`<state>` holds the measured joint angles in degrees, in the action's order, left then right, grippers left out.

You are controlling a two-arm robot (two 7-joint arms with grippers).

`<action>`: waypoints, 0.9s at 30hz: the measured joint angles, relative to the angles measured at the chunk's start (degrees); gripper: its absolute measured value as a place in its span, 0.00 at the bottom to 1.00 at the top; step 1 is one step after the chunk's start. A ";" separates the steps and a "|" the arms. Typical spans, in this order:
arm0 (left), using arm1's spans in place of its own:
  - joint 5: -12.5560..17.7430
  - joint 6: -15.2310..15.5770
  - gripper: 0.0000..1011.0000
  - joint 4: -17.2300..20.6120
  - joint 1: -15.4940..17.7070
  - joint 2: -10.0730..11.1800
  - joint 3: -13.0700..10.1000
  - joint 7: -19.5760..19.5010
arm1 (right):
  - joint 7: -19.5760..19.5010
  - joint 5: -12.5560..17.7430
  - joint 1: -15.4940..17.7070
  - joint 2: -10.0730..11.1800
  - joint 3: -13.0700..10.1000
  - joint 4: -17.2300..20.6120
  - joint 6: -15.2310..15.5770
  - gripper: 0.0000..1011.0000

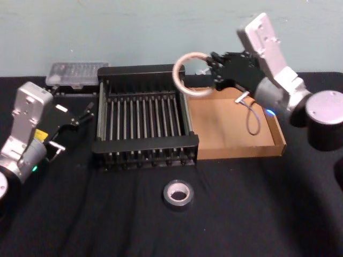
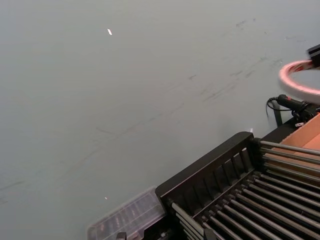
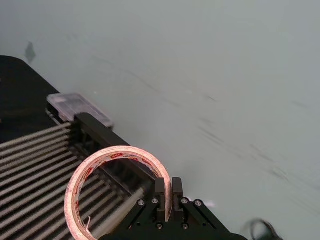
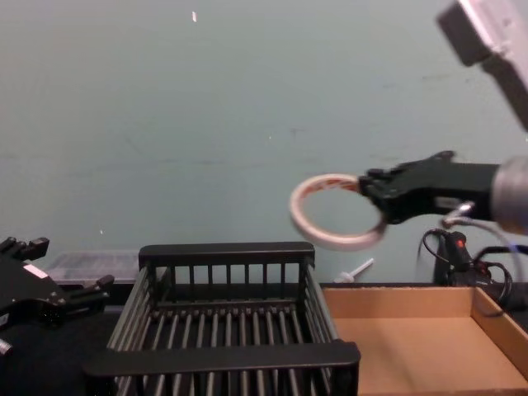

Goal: Pick up the white tape and place it into the black box , Pick up the silver tape and place it into the brown box.

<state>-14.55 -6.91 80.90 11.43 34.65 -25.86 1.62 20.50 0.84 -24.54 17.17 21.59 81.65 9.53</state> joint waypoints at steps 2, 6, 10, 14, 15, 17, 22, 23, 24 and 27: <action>0.00 0.00 0.99 0.00 0.00 0.00 0.00 0.00 | 0.32 -0.20 -1.00 -0.80 0.68 -1.67 -1.03 0.08; 0.00 0.00 0.99 0.00 0.00 0.00 0.00 0.00 | 1.26 -0.79 -3.90 -3.23 2.90 -6.95 -4.57 0.08; 0.00 0.00 0.99 0.00 0.00 0.00 0.00 0.00 | 2.04 -1.13 -5.80 -4.99 4.50 -11.39 -7.73 0.08; 0.00 0.00 0.99 0.00 0.00 0.00 0.00 0.00 | 2.99 -1.32 -7.51 -6.81 6.15 -16.44 -11.35 0.08; 0.00 0.00 0.99 0.00 0.00 0.00 0.00 0.00 | 3.04 -1.34 -7.67 -7.03 6.33 -17.01 -11.64 0.08; 0.00 0.00 0.99 0.00 0.00 0.00 0.00 0.00 | 3.25 -1.39 -8.09 -7.72 6.83 -18.89 -12.71 0.08; 0.00 0.00 0.99 0.00 0.00 0.00 0.00 0.00 | 3.25 -1.44 -8.60 -8.75 7.38 -21.83 -13.75 0.08; 0.00 0.00 0.99 0.00 0.00 0.00 0.00 0.00 | 3.19 -1.48 -8.62 -8.86 7.44 -22.14 -13.81 0.08; 0.00 0.00 0.99 0.00 0.00 0.00 0.00 0.00 | 3.00 -1.65 -8.64 -9.02 7.55 -22.55 -13.87 0.08; 0.00 0.00 0.99 0.00 0.00 0.00 0.00 0.00 | 2.74 -1.87 -8.65 -9.15 7.68 -22.92 -13.91 0.08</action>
<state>-14.55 -6.91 80.90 11.43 34.65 -25.86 1.62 23.24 -1.03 -33.19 8.01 29.28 58.73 -4.37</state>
